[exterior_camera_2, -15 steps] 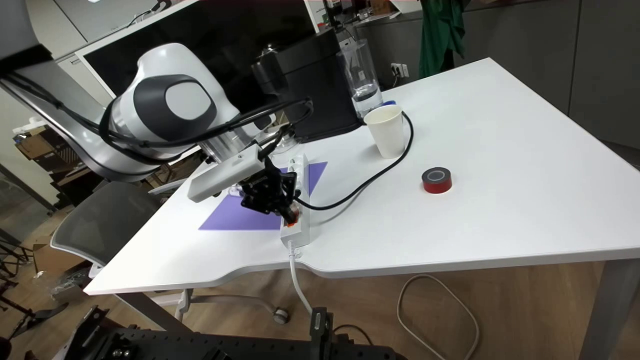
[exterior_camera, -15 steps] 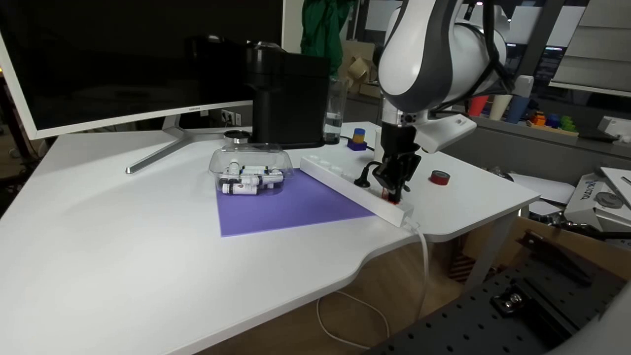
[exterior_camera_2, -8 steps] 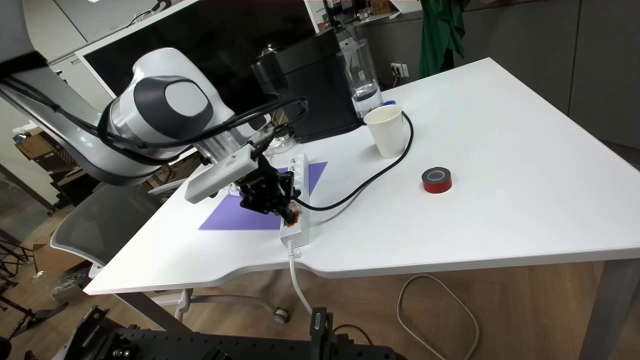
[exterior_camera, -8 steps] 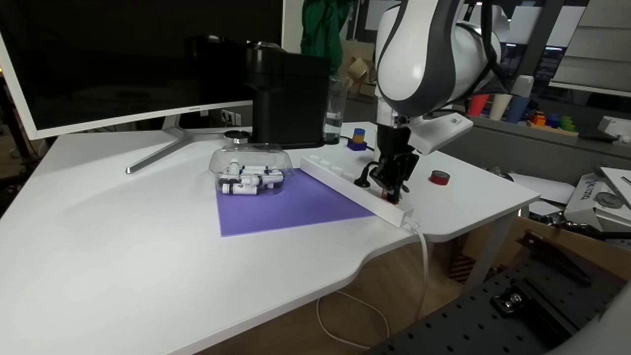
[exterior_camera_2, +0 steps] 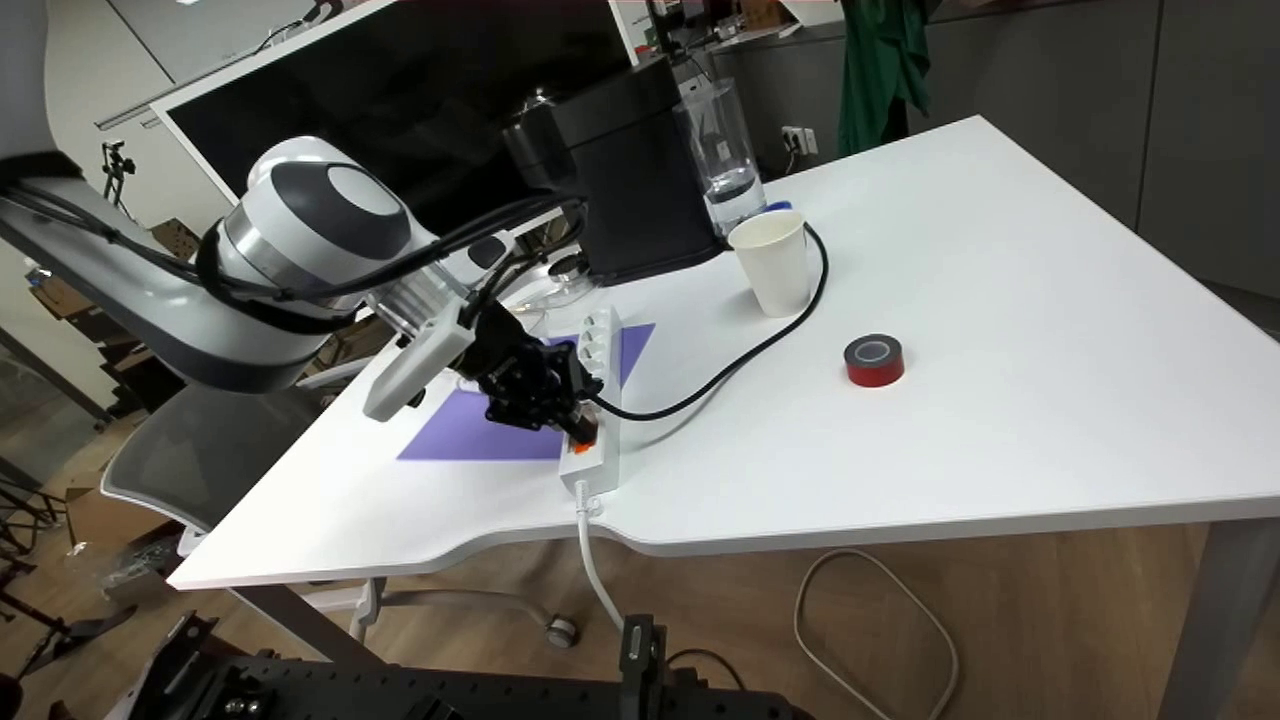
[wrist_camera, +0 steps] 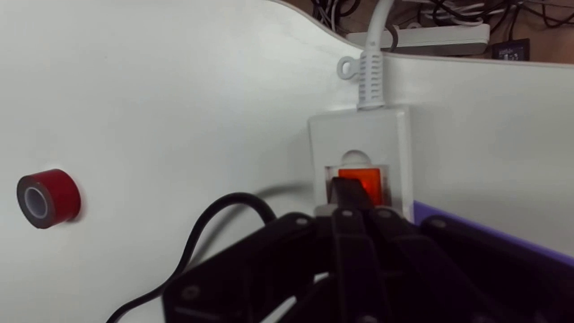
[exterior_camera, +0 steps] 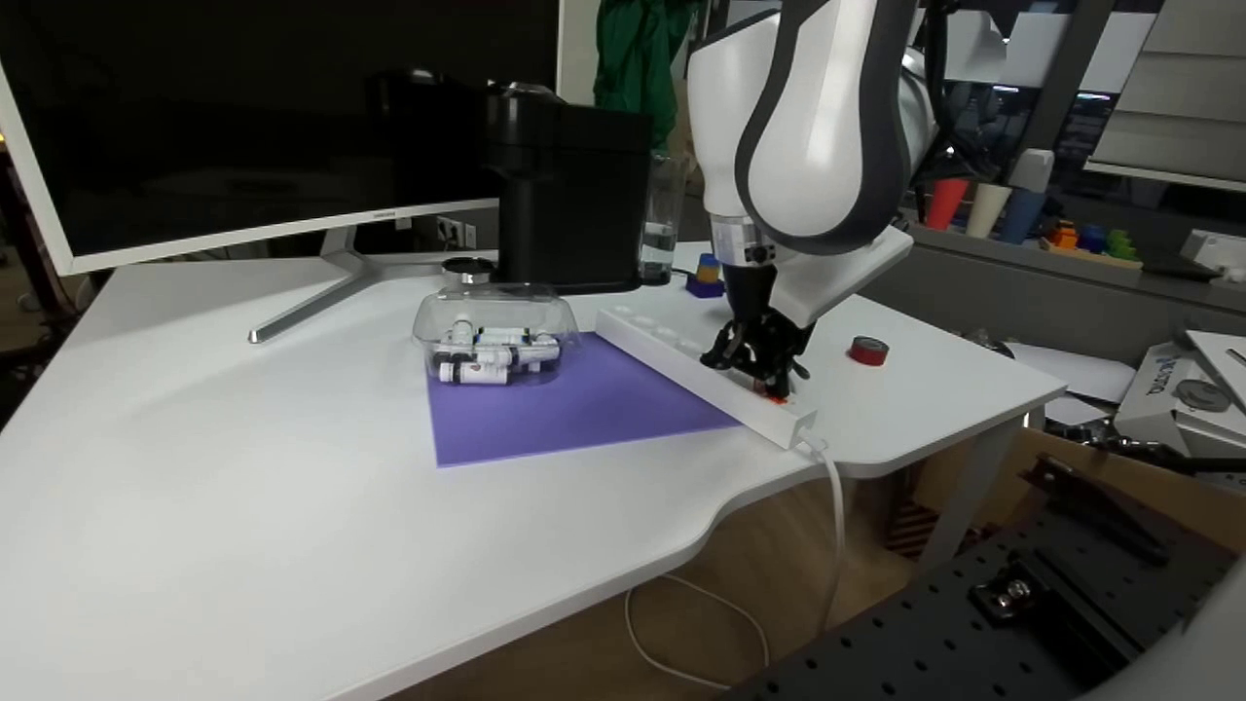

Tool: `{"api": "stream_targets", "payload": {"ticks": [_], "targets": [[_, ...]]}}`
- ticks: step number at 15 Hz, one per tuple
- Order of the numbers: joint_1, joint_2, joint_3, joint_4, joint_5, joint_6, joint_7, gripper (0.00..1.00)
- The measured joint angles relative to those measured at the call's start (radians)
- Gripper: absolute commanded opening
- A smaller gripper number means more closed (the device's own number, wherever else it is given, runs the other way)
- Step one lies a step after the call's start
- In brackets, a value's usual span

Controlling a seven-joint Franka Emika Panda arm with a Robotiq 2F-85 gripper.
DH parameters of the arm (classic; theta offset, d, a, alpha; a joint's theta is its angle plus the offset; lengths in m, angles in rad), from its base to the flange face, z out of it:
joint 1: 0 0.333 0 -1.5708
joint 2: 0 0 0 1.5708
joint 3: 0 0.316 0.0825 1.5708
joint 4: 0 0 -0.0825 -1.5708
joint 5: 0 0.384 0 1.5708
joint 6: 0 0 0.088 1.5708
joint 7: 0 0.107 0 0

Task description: Turn on the switch on the adapter

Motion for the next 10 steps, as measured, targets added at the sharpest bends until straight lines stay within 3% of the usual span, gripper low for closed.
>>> {"api": "stream_targets", "payload": {"ticks": [3,8,10], "targets": [[-0.033,-0.016,0.031,-0.005,0.053,-0.007,-0.036,0.0],[-0.229,-0.089,0.21,-0.024,0.175,-0.047,-0.185,0.01],[-0.239,-0.097,0.225,-0.031,0.176,-0.047,-0.186,0.0]]}}
